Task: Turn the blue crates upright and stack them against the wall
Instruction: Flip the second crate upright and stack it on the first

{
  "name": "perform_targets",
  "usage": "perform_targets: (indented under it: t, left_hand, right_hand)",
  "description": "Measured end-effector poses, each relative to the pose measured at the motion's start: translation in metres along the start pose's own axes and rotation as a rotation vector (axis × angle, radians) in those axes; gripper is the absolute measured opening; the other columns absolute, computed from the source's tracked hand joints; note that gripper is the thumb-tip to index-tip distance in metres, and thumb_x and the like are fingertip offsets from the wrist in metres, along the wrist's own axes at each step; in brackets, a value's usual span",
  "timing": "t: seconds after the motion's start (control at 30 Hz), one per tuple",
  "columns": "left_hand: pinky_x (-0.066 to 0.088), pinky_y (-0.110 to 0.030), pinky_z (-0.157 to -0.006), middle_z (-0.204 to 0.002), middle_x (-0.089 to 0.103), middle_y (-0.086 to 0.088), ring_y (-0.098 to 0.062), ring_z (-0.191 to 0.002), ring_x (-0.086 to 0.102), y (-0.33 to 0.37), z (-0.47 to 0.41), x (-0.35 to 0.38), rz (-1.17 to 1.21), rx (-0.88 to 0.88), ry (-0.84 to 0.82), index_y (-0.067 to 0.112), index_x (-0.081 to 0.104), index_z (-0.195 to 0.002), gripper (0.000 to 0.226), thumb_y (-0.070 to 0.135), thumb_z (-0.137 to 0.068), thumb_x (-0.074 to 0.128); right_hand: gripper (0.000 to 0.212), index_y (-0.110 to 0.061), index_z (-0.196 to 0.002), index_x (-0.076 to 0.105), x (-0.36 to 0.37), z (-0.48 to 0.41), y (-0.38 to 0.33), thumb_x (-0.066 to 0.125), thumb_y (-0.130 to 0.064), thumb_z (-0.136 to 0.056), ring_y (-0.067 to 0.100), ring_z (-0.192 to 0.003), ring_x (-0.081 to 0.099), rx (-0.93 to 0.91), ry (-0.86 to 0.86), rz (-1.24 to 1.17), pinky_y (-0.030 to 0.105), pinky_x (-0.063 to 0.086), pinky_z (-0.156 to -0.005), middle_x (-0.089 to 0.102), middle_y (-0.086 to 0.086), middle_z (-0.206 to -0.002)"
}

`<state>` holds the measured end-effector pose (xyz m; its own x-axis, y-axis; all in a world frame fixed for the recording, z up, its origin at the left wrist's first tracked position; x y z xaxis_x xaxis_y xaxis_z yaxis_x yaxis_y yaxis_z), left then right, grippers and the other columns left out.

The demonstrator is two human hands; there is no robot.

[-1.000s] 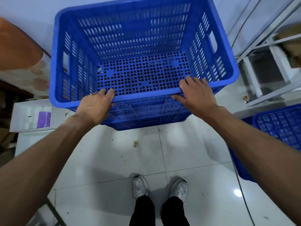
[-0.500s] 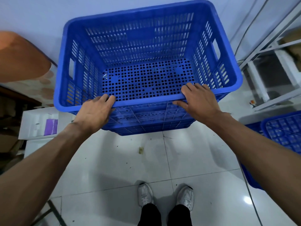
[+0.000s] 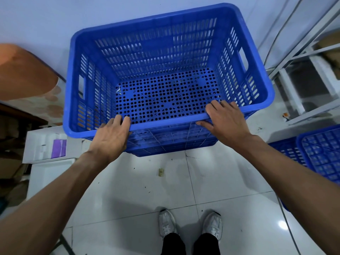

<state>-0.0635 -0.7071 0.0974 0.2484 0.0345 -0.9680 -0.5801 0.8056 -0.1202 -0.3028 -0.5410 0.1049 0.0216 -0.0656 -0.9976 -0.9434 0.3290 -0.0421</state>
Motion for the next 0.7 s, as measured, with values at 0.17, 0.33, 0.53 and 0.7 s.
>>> perform_targets:
  t: [0.17, 0.33, 0.53, 0.7]
  left_hand:
    - [0.051, -0.045, -0.081, -0.098, 0.045, -0.006, -0.026, -0.088, 0.053, -0.005, 0.001, -0.001, 0.023, -0.020, -0.045, 0.016, 0.041, -0.111, 0.021, 0.019, -0.096, 0.056]
    - [0.047, -0.046, -0.091, -0.105, 0.047, -0.007, -0.028, -0.095, 0.054, 0.000, 0.005, 0.004, 0.015, -0.075, -0.096, 0.016, 0.042, -0.114, 0.033, 0.018, -0.089, 0.063]
    - [0.044, -0.048, -0.088, -0.104, 0.048, -0.011, -0.032, -0.093, 0.053, 0.002, 0.006, -0.003, 0.039, -0.135, -0.074, 0.012, 0.043, -0.110, 0.024, 0.023, -0.093, 0.055]
    - [0.040, -0.047, -0.101, -0.114, 0.045, -0.009, -0.031, -0.107, 0.051, 0.003, 0.010, -0.002, 0.080, -0.201, -0.167, 0.014, 0.041, -0.119, 0.045, 0.041, -0.089, 0.062]
  right_hand:
    - [0.043, -0.013, -0.095, 0.053, 0.002, -0.004, -0.004, 0.052, -0.056, -0.093, 0.027, -0.087, 0.054, 0.013, -0.059, 0.000, 0.042, 0.040, -0.081, 0.055, 0.004, -0.094]
    - [0.044, -0.014, -0.094, 0.052, 0.000, 0.001, -0.003, 0.050, -0.058, -0.093, 0.028, -0.087, 0.055, 0.041, -0.060, 0.005, 0.043, 0.043, -0.082, 0.055, 0.005, -0.094]
    - [0.046, -0.014, -0.098, 0.053, 0.001, -0.003, -0.004, 0.047, -0.059, -0.093, 0.028, -0.091, 0.055, 0.067, -0.102, 0.009, 0.043, 0.042, -0.086, 0.056, 0.005, -0.098]
    - [0.046, -0.014, -0.100, 0.053, 0.002, 0.001, -0.005, 0.047, -0.060, -0.093, 0.028, -0.092, 0.055, 0.088, -0.098, 0.024, 0.044, 0.042, -0.086, 0.056, 0.006, -0.100]
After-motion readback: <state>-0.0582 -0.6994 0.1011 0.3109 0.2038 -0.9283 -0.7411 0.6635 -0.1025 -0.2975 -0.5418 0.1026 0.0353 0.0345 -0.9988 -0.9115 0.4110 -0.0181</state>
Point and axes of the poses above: each hand's wrist, its own z-axis away from the middle knuckle, its own x-axis out of the palm, y = z × x, the point moved 8 cm from there along -z, towards the middle knuckle
